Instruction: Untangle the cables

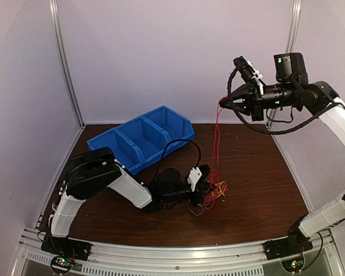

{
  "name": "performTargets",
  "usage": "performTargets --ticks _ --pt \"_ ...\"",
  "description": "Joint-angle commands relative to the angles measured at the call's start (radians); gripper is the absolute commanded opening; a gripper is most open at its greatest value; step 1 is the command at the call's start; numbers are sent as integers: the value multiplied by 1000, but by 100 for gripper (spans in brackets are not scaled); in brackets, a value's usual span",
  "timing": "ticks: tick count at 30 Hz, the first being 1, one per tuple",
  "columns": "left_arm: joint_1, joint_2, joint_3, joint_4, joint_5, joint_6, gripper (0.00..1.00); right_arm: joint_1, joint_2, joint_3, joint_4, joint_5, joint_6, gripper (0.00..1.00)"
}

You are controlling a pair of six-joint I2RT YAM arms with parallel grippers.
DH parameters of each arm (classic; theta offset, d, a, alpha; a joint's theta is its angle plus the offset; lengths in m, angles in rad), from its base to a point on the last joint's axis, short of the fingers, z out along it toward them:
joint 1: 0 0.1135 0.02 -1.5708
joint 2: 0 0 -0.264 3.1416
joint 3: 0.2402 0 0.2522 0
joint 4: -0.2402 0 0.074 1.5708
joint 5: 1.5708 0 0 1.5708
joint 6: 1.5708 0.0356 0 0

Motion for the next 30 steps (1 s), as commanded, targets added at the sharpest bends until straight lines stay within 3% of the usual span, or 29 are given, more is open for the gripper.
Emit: performTargets --ticks 1,7,15,17,21,23,30 --pt "-5 46 -10 -21 -22 11 10 -1 -14 182 -60 -61 15 0" --pt "-4 51 -11 -21 -33 9 8 -1 -5 304 -96 -70 14 0" --pt "-4 -39 -82 1 -41 14 10 -42 -62 42 -6 -38 -2 0" --pt "-5 -90 -116 0 -38 17 17 -54 -75 -30 23 -27 -2 0" --pt "-5 -214 -187 -15 -62 31 45 -58 -92 -140 82 -9 19 0" --pt "-5 -275 -209 -37 -87 40 53 -58 -96 -171 98 -7 20 0" --pt "-4 -406 -108 -267 -45 101 60 -57 -95 -244 140 -27 27 0"
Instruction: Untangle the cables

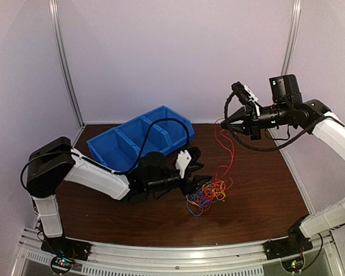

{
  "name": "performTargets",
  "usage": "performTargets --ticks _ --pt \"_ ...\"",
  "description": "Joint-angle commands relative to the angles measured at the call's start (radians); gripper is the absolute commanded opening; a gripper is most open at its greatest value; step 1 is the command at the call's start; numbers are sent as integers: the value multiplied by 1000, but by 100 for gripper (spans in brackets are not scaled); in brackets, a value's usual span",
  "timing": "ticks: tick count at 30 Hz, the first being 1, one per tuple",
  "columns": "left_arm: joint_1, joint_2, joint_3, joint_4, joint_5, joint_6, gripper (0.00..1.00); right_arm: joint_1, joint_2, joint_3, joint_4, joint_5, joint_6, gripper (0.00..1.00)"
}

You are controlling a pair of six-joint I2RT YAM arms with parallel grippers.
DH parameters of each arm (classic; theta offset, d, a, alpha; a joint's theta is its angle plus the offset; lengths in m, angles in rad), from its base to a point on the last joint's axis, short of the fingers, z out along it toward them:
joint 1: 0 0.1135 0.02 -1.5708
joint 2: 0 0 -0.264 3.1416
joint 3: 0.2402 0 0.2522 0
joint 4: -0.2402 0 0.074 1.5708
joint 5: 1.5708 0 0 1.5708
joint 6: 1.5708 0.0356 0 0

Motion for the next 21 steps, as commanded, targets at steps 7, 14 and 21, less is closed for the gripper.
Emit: performTargets --ticks 7,14,21 --pt "-5 -83 118 8 -12 -103 73 -2 -22 -57 93 -58 45 0" --pt "-3 -67 193 53 -16 -149 73 -2 -23 -70 96 -87 45 0" --pt "6 -14 262 90 6 -160 66 -1 -23 -78 105 -108 50 0"
